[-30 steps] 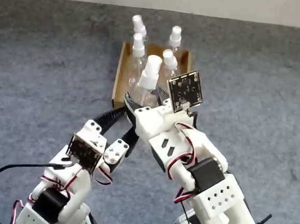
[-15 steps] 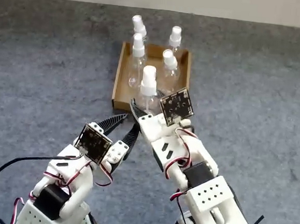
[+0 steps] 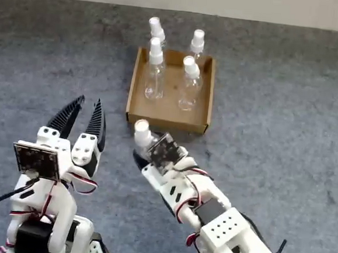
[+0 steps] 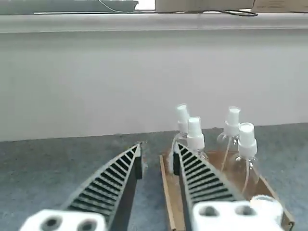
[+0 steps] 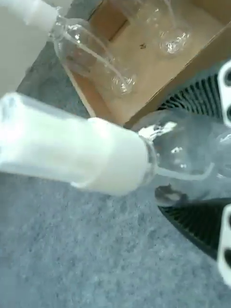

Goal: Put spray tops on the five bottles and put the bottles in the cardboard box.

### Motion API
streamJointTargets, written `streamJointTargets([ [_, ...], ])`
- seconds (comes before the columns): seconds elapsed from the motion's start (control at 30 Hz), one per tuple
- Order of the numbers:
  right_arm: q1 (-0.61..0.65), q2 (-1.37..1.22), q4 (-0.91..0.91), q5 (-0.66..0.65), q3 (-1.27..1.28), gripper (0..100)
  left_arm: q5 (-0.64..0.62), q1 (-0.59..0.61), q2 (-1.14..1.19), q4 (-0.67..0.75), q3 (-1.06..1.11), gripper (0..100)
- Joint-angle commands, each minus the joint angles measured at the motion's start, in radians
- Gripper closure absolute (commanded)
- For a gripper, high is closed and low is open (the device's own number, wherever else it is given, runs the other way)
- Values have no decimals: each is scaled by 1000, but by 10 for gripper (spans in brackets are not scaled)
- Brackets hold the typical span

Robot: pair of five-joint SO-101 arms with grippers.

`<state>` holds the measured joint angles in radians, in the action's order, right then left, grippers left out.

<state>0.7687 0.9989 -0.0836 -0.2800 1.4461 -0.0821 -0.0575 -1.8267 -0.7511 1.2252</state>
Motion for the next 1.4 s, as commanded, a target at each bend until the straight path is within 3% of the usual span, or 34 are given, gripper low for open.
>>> streamJointTargets([
  [0.0, 19, 10, 24, -28, -7, 994, -29, -12, 1, 71, 33, 919],
  [0.37, 19, 10, 22, -28, -7, 994, 38, -237, 2, 104, 134, 919],
  [0.53, 18, 10, 21, -25, -10, 994, 41, -239, 2, 106, 154, 919],
  [0.67, 16, 12, 21, -25, -12, 994, 126, -245, 2, 109, 189, 919],
  [1.1, 12, 85, 21, -29, -7, 994, 126, -208, -2, 104, 182, 923],
  [1.37, -173, 252, 19, -21, -18, 994, 124, -160, -2, 77, 147, 923],
])
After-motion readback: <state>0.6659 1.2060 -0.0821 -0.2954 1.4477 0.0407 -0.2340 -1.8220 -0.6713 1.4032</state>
